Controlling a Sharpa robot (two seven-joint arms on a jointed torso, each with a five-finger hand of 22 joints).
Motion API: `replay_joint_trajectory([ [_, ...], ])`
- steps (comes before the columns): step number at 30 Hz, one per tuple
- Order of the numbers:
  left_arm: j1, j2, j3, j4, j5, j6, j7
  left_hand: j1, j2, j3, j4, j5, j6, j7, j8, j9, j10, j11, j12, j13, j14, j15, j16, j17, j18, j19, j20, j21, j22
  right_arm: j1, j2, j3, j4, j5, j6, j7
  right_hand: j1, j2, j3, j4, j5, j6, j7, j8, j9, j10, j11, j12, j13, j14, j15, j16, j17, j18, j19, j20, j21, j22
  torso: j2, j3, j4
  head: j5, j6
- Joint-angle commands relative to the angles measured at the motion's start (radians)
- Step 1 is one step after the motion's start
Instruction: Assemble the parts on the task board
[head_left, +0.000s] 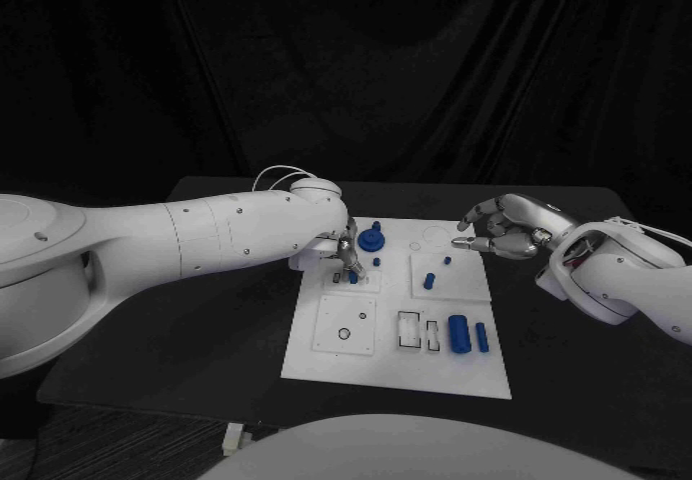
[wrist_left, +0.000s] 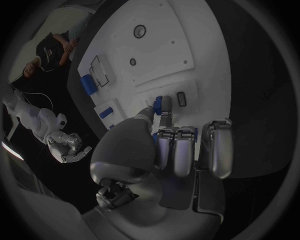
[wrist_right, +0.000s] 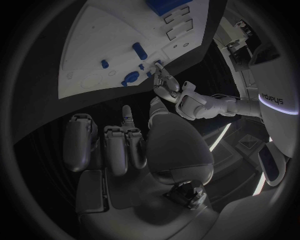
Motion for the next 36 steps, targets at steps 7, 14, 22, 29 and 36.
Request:
replay_joint_trajectory([
  [7,-0.003,-0.002,0.0,0.004,0.002,-0.009,0.02,0.029,-0.005,0.016,-0.026,0.011,0.0,-0.008,0.01,0.013,0.104,-0.01,0.004,0.262,0.106,-0.01,0.003,0.263,-0.002,0.001,-0.011,-0.006,0.093,-0.002,-0.002,0.001,0.003,-0.001,0.005,-0.022,0.012,0.0,-0.007,-0.001,0.004,0.006,-0.001,0.004,-0.001,0.104,0.007,0.004,0.263,0.096,0.006,-0.003,0.235,0.015,-0.004,0.001,-0.004,0.182,0.0,0.0003,0.0001,0.001,0.0],
  [14,-0.003,-0.02,0.0,0.025,0.001,-0.051,0.019,0.034,-0.004,0.025,-0.032,0.014,-0.001,-0.009,0.012,0.018,0.104,-0.012,0.004,0.262,0.106,-0.011,0.003,0.263,-0.002,0.002,-0.012,-0.006,0.093,-0.002,-0.003,0.001,0.003,-0.001,0.005,-0.024,0.013,0.001,-0.008,0.0,0.004,0.007,-0.002,0.004,-0.002,0.104,0.007,0.004,0.263,0.096,0.007,-0.004,0.235,0.015,-0.004,0.001,-0.004,0.181,0.0,-0.0003,0.0001,0.001,0.0],
  [22,-0.003,-0.063,0.0,0.078,0.001,-0.158,0.033,0.042,-0.008,0.044,-0.042,0.02,-0.008,-0.009,0.012,0.024,0.104,-0.012,0.004,0.262,0.106,-0.012,0.003,0.263,-0.002,0.001,-0.014,-0.008,0.093,-0.003,-0.006,0.001,0.003,-0.001,0.004,-0.027,0.013,0.001,-0.008,0.0,0.004,0.008,-0.001,0.004,-0.002,0.104,0.008,0.004,0.263,0.095,0.007,-0.005,0.233,0.015,-0.006,0.001,-0.007,0.181,0.0,-0.0001,-0.0001,0.002,0.0],
  [29,-0.003,-0.113,0.0,0.146,0.0,-0.273,0.051,0.042,-0.014,0.055,-0.045,0.027,-0.013,-0.008,0.011,0.028,0.104,-0.012,0.004,0.262,0.106,-0.012,0.003,0.263,-0.002,0.002,-0.014,-0.009,0.094,-0.006,-0.009,0.001,0.002,-0.001,0.002,-0.028,0.013,0.001,-0.008,0.0,0.004,0.008,-0.001,0.004,-0.002,0.104,0.008,0.004,0.263,0.095,0.007,-0.005,0.233,0.015,-0.006,0.001,-0.007,0.181,0.0,0.0003,0.0004,0.0,0.0],
  [36,-0.003,-0.142,0.0,0.192,0.0,-0.329,0.067,0.041,-0.02,0.073,-0.043,0.031,-0.02,-0.006,0.01,0.033,0.101,-0.01,-0.001,0.257,0.106,-0.011,0.003,0.263,-0.001,-0.001,-0.014,-0.014,0.091,-0.014,-0.01,0.001,-0.001,-0.001,0.001,-0.027,0.014,0.001,-0.008,-0.001,0.005,0.008,-0.001,0.004,-0.002,0.104,0.008,0.004,0.263,0.095,0.007,-0.006,0.232,0.015,-0.006,0.001,-0.008,0.18,-0.001,-0.0001,-0.0001,0.0,0.0],
])
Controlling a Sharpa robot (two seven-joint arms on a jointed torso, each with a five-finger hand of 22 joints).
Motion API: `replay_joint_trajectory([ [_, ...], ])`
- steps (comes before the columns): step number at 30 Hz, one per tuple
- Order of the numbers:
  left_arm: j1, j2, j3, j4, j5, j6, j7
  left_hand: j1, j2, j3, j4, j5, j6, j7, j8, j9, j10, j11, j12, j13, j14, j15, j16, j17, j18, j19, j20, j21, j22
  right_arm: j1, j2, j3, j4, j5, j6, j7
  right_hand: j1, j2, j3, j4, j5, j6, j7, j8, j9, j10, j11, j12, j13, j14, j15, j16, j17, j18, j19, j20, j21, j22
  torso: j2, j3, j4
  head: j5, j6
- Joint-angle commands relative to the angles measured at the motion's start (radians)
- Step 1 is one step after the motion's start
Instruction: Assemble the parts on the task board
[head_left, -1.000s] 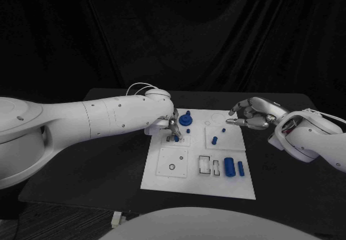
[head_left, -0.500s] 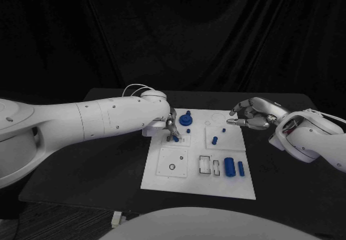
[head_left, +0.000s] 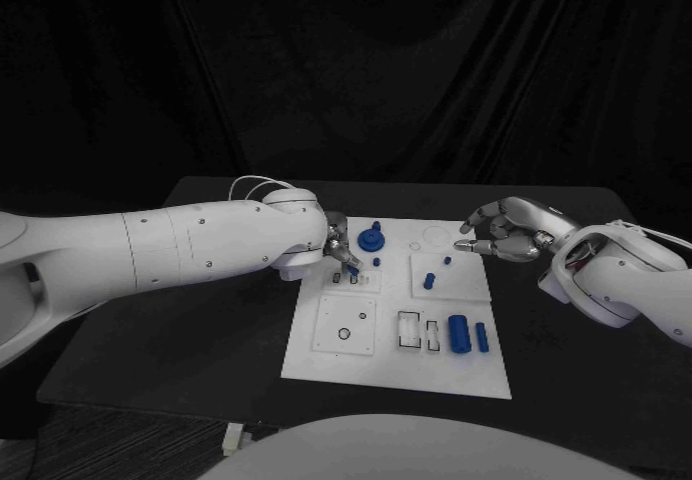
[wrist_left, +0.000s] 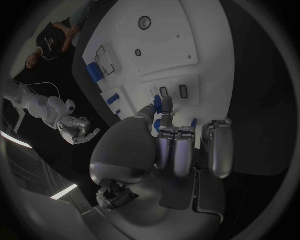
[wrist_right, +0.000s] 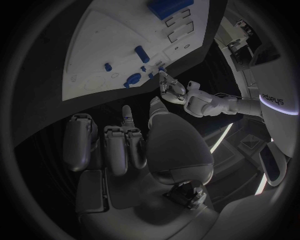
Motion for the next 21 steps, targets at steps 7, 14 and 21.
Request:
replay_joint_trajectory([
  [7,-0.003,-0.006,0.001,0.022,0.0,-0.111,0.046,0.007,-0.014,0.037,-0.02,0.005,-0.007,0.001,0.003,0.004,0.096,-0.004,-0.007,0.25,0.106,-0.004,0.003,0.263,-0.001,-0.002,-0.006,-0.006,0.09,-0.011,-0.003,0.001,-0.003,-0.001,0.0,-0.016,0.01,-0.003,-0.005,0.002,0.005,0.008,-0.001,0.004,-0.001,0.104,0.008,0.004,0.263,0.095,0.007,-0.006,0.232,0.015,-0.006,0.001,-0.004,0.181,0.0,0.0002,-0.0002,-0.002,0.0],
  [14,-0.017,-0.023,0.0,0.039,-0.049,-0.129,0.042,0.001,-0.019,0.051,-0.014,0.005,-0.019,0.006,-0.002,0.007,0.082,-0.001,-0.028,0.225,0.106,-0.002,0.003,0.263,0.0,-0.006,-0.004,-0.011,0.088,-0.013,-0.008,0.001,-0.002,-0.001,-0.008,-0.011,0.011,-0.003,-0.006,0.002,0.005,0.008,-0.001,0.004,-0.001,0.104,0.008,0.004,0.263,0.094,0.007,-0.007,0.23,0.016,-0.007,0.002,-0.008,0.18,0.0,0.0001,-0.0002,-0.007,0.0],
  [21,-0.046,-0.051,0.0,0.063,-0.107,-0.175,0.047,-0.002,-0.021,0.053,-0.012,0.004,-0.021,0.007,-0.003,0.008,0.079,0.0,-0.034,0.219,0.106,-0.001,0.003,0.263,0.001,-0.007,-0.004,-0.012,0.087,-0.013,-0.016,0.001,0.006,-0.001,-0.023,-0.001,0.012,-0.003,-0.006,0.002,0.005,0.008,-0.001,0.004,-0.002,0.104,0.008,0.004,0.263,0.094,0.007,-0.007,0.23,0.016,-0.008,0.002,-0.009,0.179,0.001,0.0001,-0.0009,-0.005,0.0],
])
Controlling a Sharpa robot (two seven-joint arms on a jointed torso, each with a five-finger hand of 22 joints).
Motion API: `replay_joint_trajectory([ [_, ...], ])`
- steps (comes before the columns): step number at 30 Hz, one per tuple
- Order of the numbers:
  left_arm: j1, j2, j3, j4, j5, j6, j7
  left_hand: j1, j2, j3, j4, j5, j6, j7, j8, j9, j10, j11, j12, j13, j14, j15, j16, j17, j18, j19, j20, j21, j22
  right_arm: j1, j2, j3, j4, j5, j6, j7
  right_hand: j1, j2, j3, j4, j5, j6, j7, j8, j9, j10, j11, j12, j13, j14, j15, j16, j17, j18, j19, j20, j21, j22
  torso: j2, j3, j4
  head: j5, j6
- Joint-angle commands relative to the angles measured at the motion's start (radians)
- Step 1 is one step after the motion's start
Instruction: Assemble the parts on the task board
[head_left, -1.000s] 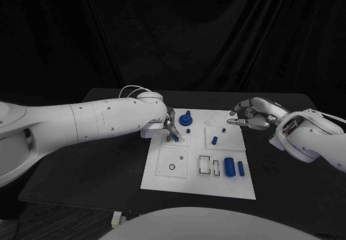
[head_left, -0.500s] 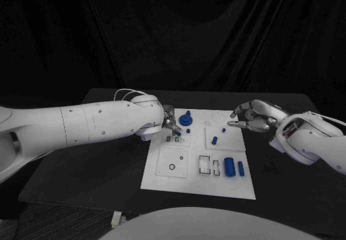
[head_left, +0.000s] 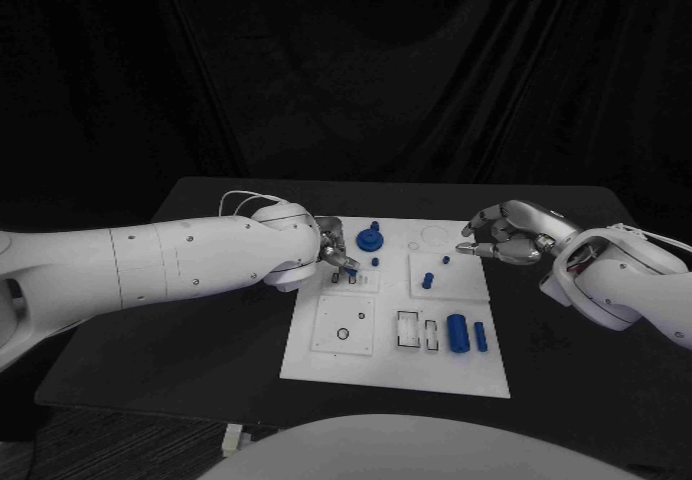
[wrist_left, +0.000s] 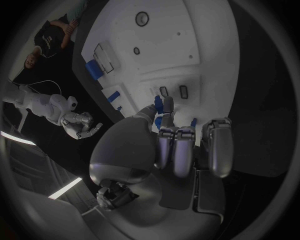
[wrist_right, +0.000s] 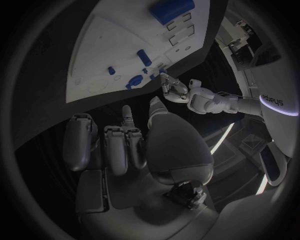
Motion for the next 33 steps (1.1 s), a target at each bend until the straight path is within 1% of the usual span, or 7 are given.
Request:
replay_joint_trajectory([
  [1,-0.01,-0.008,0.001,0.012,-0.059,-0.062,0.021,-0.001,-0.01,0.018,-0.014,0.001,-0.007,0.0,-0.003,-0.001,0.077,-0.002,-0.003,0.219,0.106,-0.001,0.003,0.263,0.0,-0.003,0.0,-0.005,0.088,-0.003,-0.004,0.001,0.007,-0.001,-0.021,-0.001,0.008,0.001,-0.006,0.002,0.005,0.008,-0.001,0.004,-0.002,0.104,0.008,0.004,0.263,0.094,0.007,-0.003,0.23,0.017,-0.008,0.002,-0.005,0.178,0.001,-0.0001,-0.0004,0.002,0.0],
  [6,-0.02,-0.02,0.001,0.023,-0.066,-0.1,0.024,-0.002,-0.01,0.018,-0.013,0.001,-0.007,0.0,-0.003,-0.001,0.077,-0.002,-0.003,0.219,0.106,-0.001,0.003,0.263,0.0,-0.002,0.0,-0.005,0.088,-0.003,-0.004,0.001,0.009,-0.001,-0.024,0.004,0.008,0.001,-0.006,0.002,0.005,0.008,-0.001,0.004,-0.002,0.104,0.008,0.004,0.263,0.094,0.007,-0.003,0.23,0.017,-0.008,0.002,-0.005,0.178,-0.001,0.0005,0.0,0.004,0.0],
  [9,-0.022,-0.026,0.001,0.028,-0.068,-0.113,0.024,-0.004,-0.012,0.019,-0.012,0.001,-0.007,0.0,-0.003,0.0,0.076,-0.001,-0.005,0.217,0.106,-0.001,0.003,0.263,0.0,-0.002,0.0,-0.004,0.089,-0.003,-0.004,0.001,0.01,-0.001,-0.026,0.005,0.008,0.001,-0.006,0.002,0.005,0.008,-0.001,0.004,-0.002,0.104,0.008,0.004,0.263,0.094,0.007,-0.003,0.23,0.017,-0.008,0.002,-0.005,0.178,-0.001,0.0002,0.0003,0.006,0.0],
  [12,-0.025,-0.03,0.001,0.031,-0.07,-0.123,0.024,-0.008,-0.014,0.02,-0.008,-0.001,-0.008,0.001,-0.003,0.0,0.075,-0.001,-0.007,0.215,0.106,0.0,0.003,0.263,0.0,-0.002,0.001,-0.005,0.089,-0.004,-0.004,0.001,0.01,-0.001,-0.026,0.005,0.008,0.001,-0.006,0.002,0.005,0.008,-0.001,0.004,-0.002,0.104,0.008,0.004,0.263,0.094,0.007,-0.003,0.23,0.017,-0.008,0.002,-0.005,0.178,-0.001,0.0,0.0011,0.003,0.0],
  [20,-0.03,-0.033,0.001,0.035,-0.07,-0.126,0.025,-0.012,-0.016,0.022,-0.004,-0.005,-0.009,0.001,-0.004,0.001,0.07,0.0,-0.014,0.207,0.106,0.0,0.003,0.263,0.001,-0.004,0.002,-0.007,0.087,-0.004,-0.006,0.001,0.011,-0.001,-0.026,0.004,0.008,0.001,-0.006,0.002,0.005,0.008,-0.001,0.004,-0.002,0.104,0.008,0.004,0.263,0.094,0.007,-0.003,0.23,0.017,-0.008,0.002,-0.005,0.178,0.0,0.0001,0.0002,0.005,0.0],
  [30,-0.035,-0.036,0.001,0.039,-0.071,-0.112,0.018,-0.023,-0.024,0.028,0.009,-0.034,-0.011,0.003,-0.006,0.003,0.063,0.001,-0.027,0.193,0.106,0.002,0.003,0.263,0.002,-0.006,0.003,-0.011,0.087,-0.004,-0.004,0.001,0.01,-0.001,-0.025,0.004,0.008,0.001,-0.006,0.002,0.005,0.008,-0.001,0.004,-0.002,0.104,0.008,0.004,0.263,0.094,0.007,-0.003,0.23,0.017,-0.008,0.002,-0.005,0.178,0.0,-0.0001,0.0002,0.007,0.0],
  [33,-0.037,-0.037,0.001,0.039,-0.071,-0.109,0.016,-0.024,-0.025,0.028,0.01,-0.036,-0.011,0.003,-0.006,0.003,0.063,0.001,-0.028,0.193,0.106,0.002,0.003,0.263,0.001,-0.006,0.003,-0.011,0.087,-0.005,-0.004,0.001,0.01,-0.001,-0.025,0.003,0.008,0.001,-0.006,0.002,0.005,0.008,-0.001,0.004,-0.002,0.104,0.008,0.004,0.263,0.094,0.007,-0.003,0.23,0.017,-0.008,0.002,-0.005,0.178,0.0,-0.0002,0.0001,0.007,0.0],
])
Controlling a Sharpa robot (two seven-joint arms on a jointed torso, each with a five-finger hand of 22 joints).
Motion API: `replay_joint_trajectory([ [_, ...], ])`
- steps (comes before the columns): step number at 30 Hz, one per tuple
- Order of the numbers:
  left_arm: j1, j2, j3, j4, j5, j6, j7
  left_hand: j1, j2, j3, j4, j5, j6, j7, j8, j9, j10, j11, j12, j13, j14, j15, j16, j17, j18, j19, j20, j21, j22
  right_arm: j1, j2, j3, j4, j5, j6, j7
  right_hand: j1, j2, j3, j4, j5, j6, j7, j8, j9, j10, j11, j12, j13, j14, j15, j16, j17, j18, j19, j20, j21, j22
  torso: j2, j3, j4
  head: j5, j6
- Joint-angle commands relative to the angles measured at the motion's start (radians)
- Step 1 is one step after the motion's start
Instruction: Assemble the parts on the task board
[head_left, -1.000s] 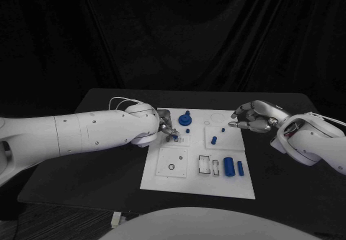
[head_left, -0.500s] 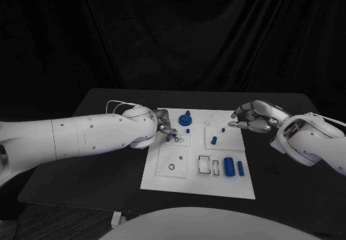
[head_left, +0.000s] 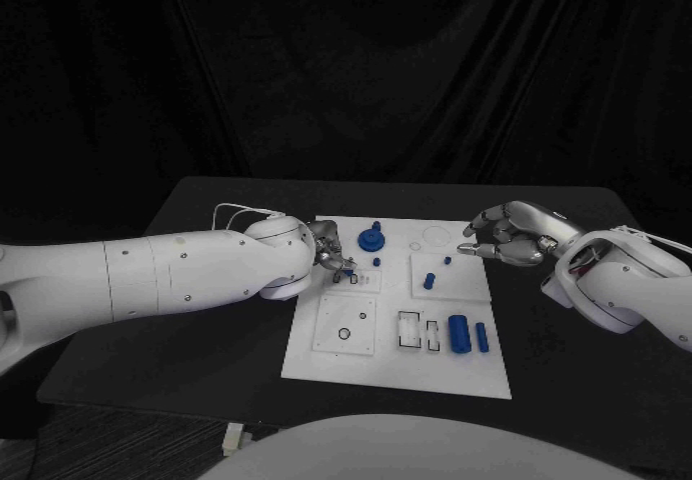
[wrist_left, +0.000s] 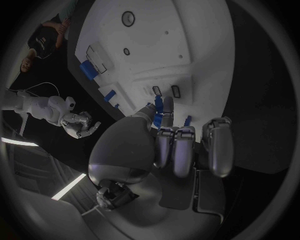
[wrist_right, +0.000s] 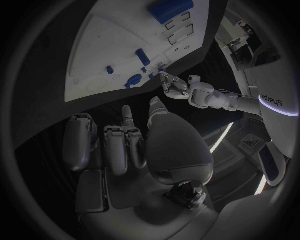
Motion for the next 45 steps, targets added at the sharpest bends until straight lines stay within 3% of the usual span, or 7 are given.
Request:
replay_joint_trajectory([
  [1,-0.003,0.001,0.001,0.002,-0.004,-0.001,0.008,-0.004,-0.005,-0.001,0.007,-0.007,-0.008,-0.001,-0.006,0.002,0.06,-0.001,-0.005,0.192,0.106,0.002,0.003,0.263,0.002,-0.007,0.003,-0.004,0.087,-0.003,-0.001,0.001,0.002,-0.001,-0.014,-0.001,0.009,0.001,-0.006,0.002,0.005,0.008,-0.001,0.004,-0.001,0.104,0.008,0.004,0.263,0.094,0.007,-0.003,0.23,0.017,-0.008,0.002,-0.005,0.179,0.001,-0.0003,-0.0002,0.001,0.0],
  [10,-0.008,0.004,0.001,-0.002,-0.004,-0.003,0.01,-0.011,-0.015,0.001,0.018,-0.065,-0.002,-0.001,-0.004,0.006,0.061,-0.002,-0.006,0.193,0.106,0.002,0.003,0.263,0.002,-0.006,0.004,-0.006,0.089,-0.003,-0.002,0.001,0.003,-0.001,-0.011,-0.004,0.012,0.0,-0.008,0.001,0.006,0.009,-0.001,0.003,-0.002,0.104,0.009,0.004,0.263,0.094,0.008,-0.004,0.23,0.016,-0.008,0.002,-0.005,0.179,0.0,-0.0002,-0.0001,0.0,0.0],
  [25,-0.012,0.011,0.001,-0.005,-0.004,-0.002,0.012,-0.025,-0.02,-0.007,0.035,-0.124,0.0,0.0,-0.004,0.011,0.061,-0.001,-0.008,0.191,0.106,0.002,0.003,0.263,0.002,-0.006,0.004,-0.009,0.09,-0.003,-0.002,0.001,0.003,-0.001,-0.01,-0.007,0.012,0.0,-0.008,0.001,0.006,0.009,-0.001,0.003,-0.002,0.104,0.009,0.004,0.263,0.094,0.008,-0.004,0.23,0.016,-0.008,0.002,-0.005,0.179,0.0,-0.0002,-0.0002,0.0,0.0],
  [40,-0.013,0.019,0.001,-0.013,-0.004,0.01,0.011,-0.041,-0.021,-0.019,0.051,-0.125,0.0,0.002,-0.004,0.012,0.06,0.001,-0.011,0.188,0.104,0.003,0.0,0.26,0.003,-0.008,0.005,-0.013,0.089,-0.003,0.0,0.001,-0.001,-0.001,-0.007,-0.007,0.014,0.0,-0.009,0.001,0.006,0.01,-0.001,0.003,-0.002,0.104,0.009,0.004,0.263,0.093,0.008,-0.006,0.227,0.018,-0.01,0.003,-0.01,0.177,0.0,-0.0004,-0.0006,0.002,0.0],
  [45,-0.014,0.021,0.001,-0.014,-0.004,0.01,0.01,-0.053,-0.021,-0.029,0.063,-0.14,-0.001,0.004,-0.005,0.013,0.059,0.002,-0.013,0.188,0.104,0.005,-0.001,0.26,0.003,-0.008,0.006,-0.014,0.09,-0.003,0.001,0.001,-0.002,-0.001,-0.006,-0.007,0.014,0.0,-0.009,0.001,0.006,0.01,-0.001,0.003,-0.002,0.104,0.009,0.004,0.263,0.093,0.008,-0.007,0.226,0.018,-0.011,0.003,-0.012,0.177,0.001,-0.0003,-0.0002,0.002,0.0],
])
